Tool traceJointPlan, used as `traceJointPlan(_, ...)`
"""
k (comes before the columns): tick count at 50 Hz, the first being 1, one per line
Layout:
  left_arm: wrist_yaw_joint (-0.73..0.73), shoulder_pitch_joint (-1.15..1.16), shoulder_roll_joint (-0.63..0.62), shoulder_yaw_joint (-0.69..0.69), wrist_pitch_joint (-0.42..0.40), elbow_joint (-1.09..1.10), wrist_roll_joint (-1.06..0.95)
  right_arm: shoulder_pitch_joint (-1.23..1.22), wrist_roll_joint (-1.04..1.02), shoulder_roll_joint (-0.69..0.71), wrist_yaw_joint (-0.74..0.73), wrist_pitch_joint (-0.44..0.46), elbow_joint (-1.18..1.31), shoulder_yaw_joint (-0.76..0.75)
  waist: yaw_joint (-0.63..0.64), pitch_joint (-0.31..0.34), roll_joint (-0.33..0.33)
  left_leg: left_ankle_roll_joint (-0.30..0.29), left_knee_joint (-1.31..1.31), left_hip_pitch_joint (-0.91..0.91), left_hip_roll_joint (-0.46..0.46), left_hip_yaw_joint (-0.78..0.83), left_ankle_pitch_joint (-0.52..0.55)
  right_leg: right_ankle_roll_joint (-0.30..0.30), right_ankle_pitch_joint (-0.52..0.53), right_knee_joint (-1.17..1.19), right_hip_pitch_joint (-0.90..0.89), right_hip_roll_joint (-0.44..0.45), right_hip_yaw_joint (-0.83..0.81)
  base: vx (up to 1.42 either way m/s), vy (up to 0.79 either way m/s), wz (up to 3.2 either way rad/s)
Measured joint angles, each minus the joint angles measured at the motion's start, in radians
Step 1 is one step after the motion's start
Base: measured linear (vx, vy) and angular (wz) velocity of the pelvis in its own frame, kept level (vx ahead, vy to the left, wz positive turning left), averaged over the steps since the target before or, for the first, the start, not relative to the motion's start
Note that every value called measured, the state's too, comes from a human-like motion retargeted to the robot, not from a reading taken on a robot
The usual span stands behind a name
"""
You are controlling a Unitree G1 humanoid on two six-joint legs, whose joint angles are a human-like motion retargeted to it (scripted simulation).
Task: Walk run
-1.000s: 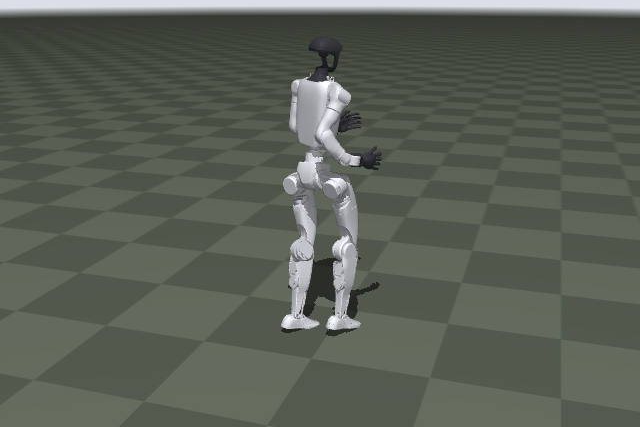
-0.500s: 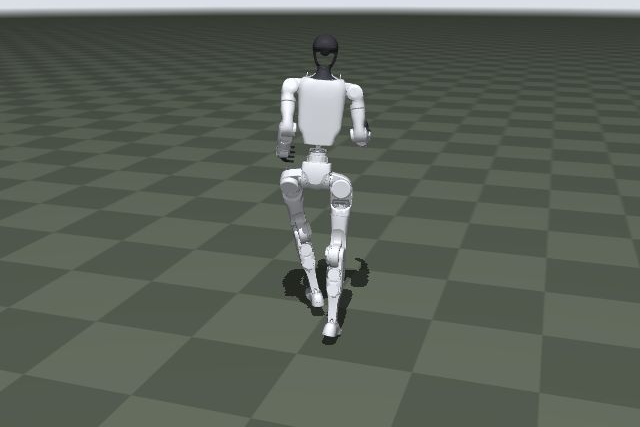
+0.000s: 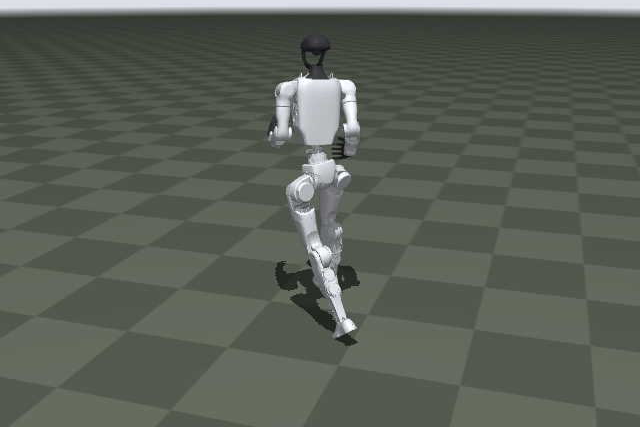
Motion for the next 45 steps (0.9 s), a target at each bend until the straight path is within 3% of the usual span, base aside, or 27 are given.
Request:
traceJointPlan(1, -0.01, 0.014, 0.009, 0.009, 0.009, 0.003, 0.008, -0.022, -0.009, 0.0, -0.021, -0.001, -0.005, 0.004, -0.001, 0.001, -0.018, -0.052, 0.039, 0.017, -0.013, -0.001, 0.071, 0.0, 0.099, 0.018, 0.006, -0.013, -0.025, 1.1, -0.47, 0.43)
traceJointPlan(2, -0.026, 0.032, 0.017, 0.023, 0.015, 0.009, 0.015, -0.045, -0.02, 0.001, -0.042, -0.002, -0.01, 0.011, -0.001, 0.001, -0.033, -0.108, 0.095, 0.022, -0.023, 0.005, 0.143, -0.014, 0.13, 0.056, 0.011, -0.022, -0.046, 1.19, -0.57, 0.44)
traceJointPlan(3, -0.052, 0.057, 0.024, 0.048, 0.016, 0.019, 0.024, -0.072, -0.036, 0.004, -0.066, -0.001, -0.013, 0.025, 0.003, -0.003, -0.04, -0.17, 0.185, 0.001, -0.024, 0.025, 0.214, -0.057, 0.024, 0.134, 0.013, -0.027, -0.057, 1.33, -0.68, 0.41)
traceJointPlan(5, -0.112, 0.138, 0.019, 0.093, 0.004, 0.066, 0.051, -0.116, -0.039, 0.001, -0.108, -0.001, -0.017, 0.056, 0.012, 0.002, -0.041, -0.209, 0.431, -0.071, 0.031, 0.121, 0.318, -0.097, -0.123, 0.221, 0.075, 0.099, 0.144, 1.36, -0.71, 0.69)
traceJointPlan(7, -0.165, 0.186, -0.025, 0.142, -0.01, 0.137, 0.045, -0.227, 0.013, -0.024, -0.101, 0.01, 0.0, 0.044, 0.022, 0.026, -0.044, -0.21, 0.693, -0.202, 0.021, 0.083, 0.302, -0.089, -0.147, 0.253, 0.13, -0.006, -0.061, 1.07, -0.47, 0.76)
traceJointPlan(9, -0.202, 0.266, -0.077, 0.16, -0.029, 0.179, -0.029, -0.297, 0.065, -0.048, -0.055, 0.029, 0.0, 0.045, 0.079, 0.017, -0.084, -0.135, 0.8, -0.318, -0.044, 0.123, 0.147, -0.095, -0.166, 0.219, 0.201, -0.001, -0.04, 1.19, -0.38, -0.24)
traceJointPlan(11, -0.258, 0.345, -0.102, 0.173, -0.044, 0.199, -0.147, -0.344, 0.105, -0.068, -0.042, 0.029, -0.021, 0.05, 0.142, 0.02, -0.105, -0.044, 0.834, -0.439, -0.02, 0.2, -0.013, -0.102, -0.141, 0.152, 0.284, 0.019, -0.037, 1.16, -0.29, -0.17)
traceJointPlan(15, -0.298, 0.449, -0.101, 0.238, -0.037, 0.221, -0.258, -0.392, 0.153, -0.104, -0.048, 0.002, -0.079, 0.053, 0.311, 0.031, -0.185, 0.06, 0.596, -0.615, -0.009, 0.387, -0.218, -0.075, 0.075, -0.006, 0.443, 0.034, -0.052, 1.23, -0.32, -0.42)
traceJointPlan(18, -0.277, 0.462, -0.063, 0.269, -0.041, 0.213, -0.247, -0.384, 0.156, -0.117, -0.017, 0.009, -0.125, 0.047, 0.397, 0.031, -0.194, 0.135, 0.211, -0.626, -0.033, 0.5, -0.294, 0.016, 0.3, -0.073, 0.547, 0.093, -0.067, 1.31, -0.32, 0.06)
traceJointPlan(20, -0.241, 0.449, -0.053, 0.284, -0.037, 0.194, -0.21, -0.371, 0.137, -0.119, 0.015, 0.025, -0.143, 0.043, 0.42, 0.03, -0.197, 0.12, 0.004, -0.591, -0.061, 0.547, -0.289, 0.1, 0.433, -0.085, 0.613, 0.122, -0.122, 1.38, -0.39, 0.5)
traceJointPlan(22, -0.191, 0.425, -0.061, 0.291, -0.032, 0.162, -0.178, -0.366, 0.102, -0.117, 0.036, 0.04, -0.132, 0.047, 0.414, 0.024, -0.225, 0.25, -0.015, -0.578, -0.06, 0.576, -0.237, 0.203, 0.54, -0.025, 0.643, 0.134, -0.101, 1.25, -0.91, 0.48)
traceJointPlan(23, -0.157, 0.405, -0.067, 0.294, -0.025, 0.147, -0.162, -0.372, 0.075, -0.111, 0.041, 0.05, -0.114, 0.052, 0.399, 0.019, -0.248, 0.25, 0.047, -0.561, -0.022, 0.596, -0.33, 0.208, 0.585, 0.05, 0.63, 0.15, -0.13, 1.73, -1.34, 0.82)
traceJointPlan(25, -0.076, 0.393, -0.082, 0.268, -0.022, 0.134, -0.133, -0.338, 0.003, -0.086, 0.052, 0.061, -0.061, 0.065, 0.32, 0.016, -0.237, 0.25, 0.247, -0.528, 0.003, 0.477, -0.468, 0.21, 0.609, 0.327, 0.598, 0.203, -0.178, 1.91, -0.72, 1.53)
traceJointPlan(26, -0.042, 0.335, -0.098, 0.251, -0.025, 0.159, -0.141, -0.325, -0.033, -0.074, 0.05, 0.06, -0.023, 0.062, 0.298, 0.018, -0.217, 0.25, 0.318, -0.556, -0.06, 0.331, -0.505, 0.21, 0.609, 0.449, 0.553, 0.222, -0.135, 1.5, 0.11, 1.44)
traceJointPlan(27, -0.025, 0.272, -0.114, 0.247, -0.026, 0.183, -0.156, -0.315, -0.061, -0.059, 0.047, 0.063, 0.013, 0.061, 0.28, 0.017, -0.189, 0.25, 0.367, -0.557, -0.069, 0.258, -0.543, 0.202, 0.6, 0.534, 0.511, 0.244, -0.098, 1.23, 0.27, 0.74)
traceJointPlan(28, -0.043, 0.201, -0.13, 0.269, -0.022, 0.203, -0.183, -0.311, -0.07, -0.037, 0.041, 0.074, 0.047, 0.064, 0.268, 0.007, -0.144, 0.25, 0.377, -0.501, 0.034, 0.333, -0.583, 0.179, 0.573, 0.547, 0.475, 0.271, -0.073, 1.28, 0.15, 0.36)
traceJointPlan(30, -0.082, 0.1, -0.16, 0.199, -0.015, 0.205, -0.246, -0.274, -0.032, -0.001, 0.033, 0.086, 0.082, 0.073, 0.296, -0.003, -0.075, 0.25, 0.351, -0.398, 0.113, 0.373, -0.631, 0.039, 0.439, 0.621, 0.385, 0.233, -0.113, 1.27, 0.07, 0.32)
traceJointPlan(32, -0.108, 0.045, -0.155, 0.133, -0.02, 0.156, -0.286, -0.198, 0.068, 0.019, 0.073, 0.077, 0.053, 0.067, 0.279, -0.014, -0.073, 0.25, 0.239, -0.312, 0.041, 0.312, -0.579, -0.053, 0.308, 0.626, 0.273, 0.15, -0.1, 1.31, 0.0, 1.5)
traceJointPlan(33, -0.102, 0.019, -0.146, 0.112, -0.025, 0.129, -0.282, -0.165, 0.112, 0.028, 0.1, 0.07, 0.037, 0.051, 0.253, -0.016, -0.073, 0.25, 0.172, -0.27, 0.002, 0.281, -0.529, -0.069, 0.252, 0.609, 0.216, 0.086, -0.11, 1.34, -0.07, 2.29)
traceJointPlan(36, -0.042, -0.024, -0.09, 0.06, -0.025, 0.051, -0.197, -0.08, 0.163, 0.028, 0.116, 0.064, 0.009, 0.018, 0.132, -0.028, -0.037, 0.194, 0.052, -0.162, -0.019, 0.185, -0.363, -0.043, 0.151, 0.407, 0.097, -0.017, -0.13, 1.17, -0.18, 2.63)
traceJointPlan(38, -0.008, -0.028, -0.038, 0.053, -0.017, 0.002, -0.11, -0.039, 0.15, 0.021, 0.086, 0.052, 0.0, 0.005, 0.048, -0.028, -0.024, 0.139, 0.017, -0.097, -0.019, 0.117, -0.239, -0.051, 0.121, 0.212, 0.054, -0.024, -0.088, 1.42, -0.46, 2.3)
traceJointPlan(40, 0.019, -0.021, 0.018, 0.062, 0.0, -0.032, -0.02, -0.025, 0.117, 0.013, 0.043, 0.033, -0.006, -0.007, -0.015, -0.018, -0.014, 0.084, 0.003, -0.036, -0.003, 0.064, -0.11, -0.049, 0.081, 0.031, 0.038, 0.013, 0.056, 1.21, -0.49, 1.69)
traceJointPlan(42, 0.054, -0.007, 0.072, 0.069, 0.025, -0.036, 0.064, -0.035, 0.085, 0.0, -0.002, 0.023, -0.014, -0.004, -0.032, -0.009, -0.021, 0.023, 0.03, 0.016, 0.005, 0.047, 0.011, 0.105, 0.067, -0.08, 0.044, 0.005, 0.156, 1.22, -0.62, 0.82)
traceJointPlan(43, 0.075, 0.001, 0.101, 0.068, 0.038, -0.027, 0.104, -0.048, 0.072, -0.007, -0.021, 0.022, -0.02, 0.006, -0.034, -0.007, -0.043, -0.013, 0.063, 0.039, -0.011, 0.043, 0.076, 0.124, 0.147, -0.076, 0.04, -0.012, 0.156, 1.34, -0.75, 0.47)
traceJointPlan(45, 0.095, 0.028, 0.158, 0.059, 0.053, 0.005, 0.155, -0.077, 0.05, -0.014, -0.042, 0.023, -0.037, 0.04, -0.045, -0.01, -0.056, -0.108, 0.213, 0.022, -0.027, 0.023, 0.223, 0.02, 0.061, 0.065, 0.027, 0.027, 0.111, 1.2, -0.69, 0.35)
